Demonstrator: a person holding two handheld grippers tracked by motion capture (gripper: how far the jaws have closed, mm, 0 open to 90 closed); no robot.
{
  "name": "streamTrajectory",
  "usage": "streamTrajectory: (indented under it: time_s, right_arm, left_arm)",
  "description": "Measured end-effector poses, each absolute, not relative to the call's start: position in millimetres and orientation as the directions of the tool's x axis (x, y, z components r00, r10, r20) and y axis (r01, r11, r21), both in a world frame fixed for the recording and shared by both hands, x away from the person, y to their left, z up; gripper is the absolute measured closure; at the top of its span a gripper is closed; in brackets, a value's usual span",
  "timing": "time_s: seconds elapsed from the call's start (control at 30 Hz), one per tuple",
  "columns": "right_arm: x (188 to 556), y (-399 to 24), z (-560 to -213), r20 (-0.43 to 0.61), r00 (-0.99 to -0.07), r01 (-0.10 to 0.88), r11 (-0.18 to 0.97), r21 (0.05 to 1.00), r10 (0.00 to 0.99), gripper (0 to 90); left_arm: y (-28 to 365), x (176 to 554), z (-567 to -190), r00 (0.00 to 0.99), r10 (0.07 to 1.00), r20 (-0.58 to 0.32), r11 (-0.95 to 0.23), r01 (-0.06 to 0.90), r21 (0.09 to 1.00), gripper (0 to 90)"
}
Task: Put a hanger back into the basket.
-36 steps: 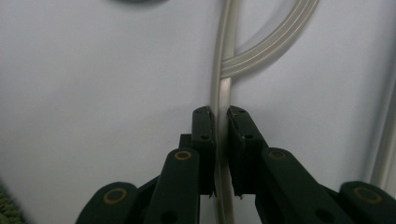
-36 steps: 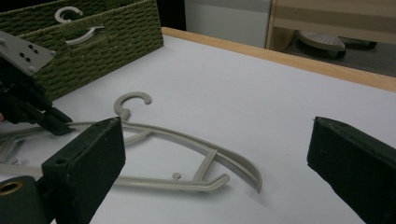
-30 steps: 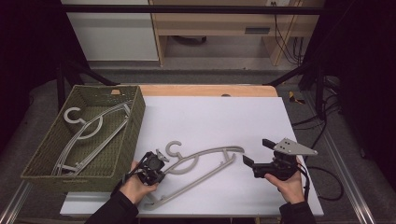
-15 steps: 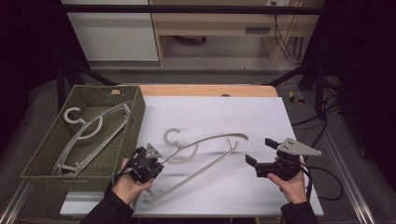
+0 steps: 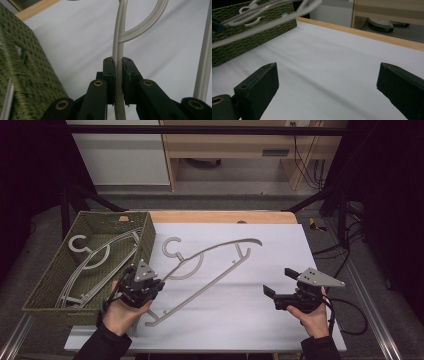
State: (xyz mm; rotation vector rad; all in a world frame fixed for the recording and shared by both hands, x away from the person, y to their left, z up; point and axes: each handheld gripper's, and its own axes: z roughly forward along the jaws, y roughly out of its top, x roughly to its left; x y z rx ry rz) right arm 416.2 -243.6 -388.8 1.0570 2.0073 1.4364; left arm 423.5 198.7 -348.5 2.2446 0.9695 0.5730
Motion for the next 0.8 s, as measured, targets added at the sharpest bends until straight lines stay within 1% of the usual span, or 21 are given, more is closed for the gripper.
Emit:
streamTrajectory:
  time_s: [0.3, 0.63, 0.8]
  right_arm:
    - [416.1, -245.3, -388.3, 0.079, -0.590, 0.323, 0.145, 0.935, 0.804, 4.0]
    - [416.8, -247.1, -389.0, 0.080, -0.590, 0.327, 0.147, 0.933, 0.803, 3.9]
    - [416.9, -247.7, -388.7, 0.086, -0.585, 0.327, 0.138, 0.935, 0.806, 3.9]
  left_arm:
    - [217.7, 427.1, -315.4, 0.602, 0.780, 0.172, -0.517, 0.464, 0.719, 82.4]
    - [240.8, 440.7, -279.5, 0.569, 0.788, 0.237, -0.536, 0.443, 0.719, 82.4]
    - [256.7, 450.8, -270.3, 0.570, 0.788, 0.235, -0.535, 0.442, 0.720, 82.4]
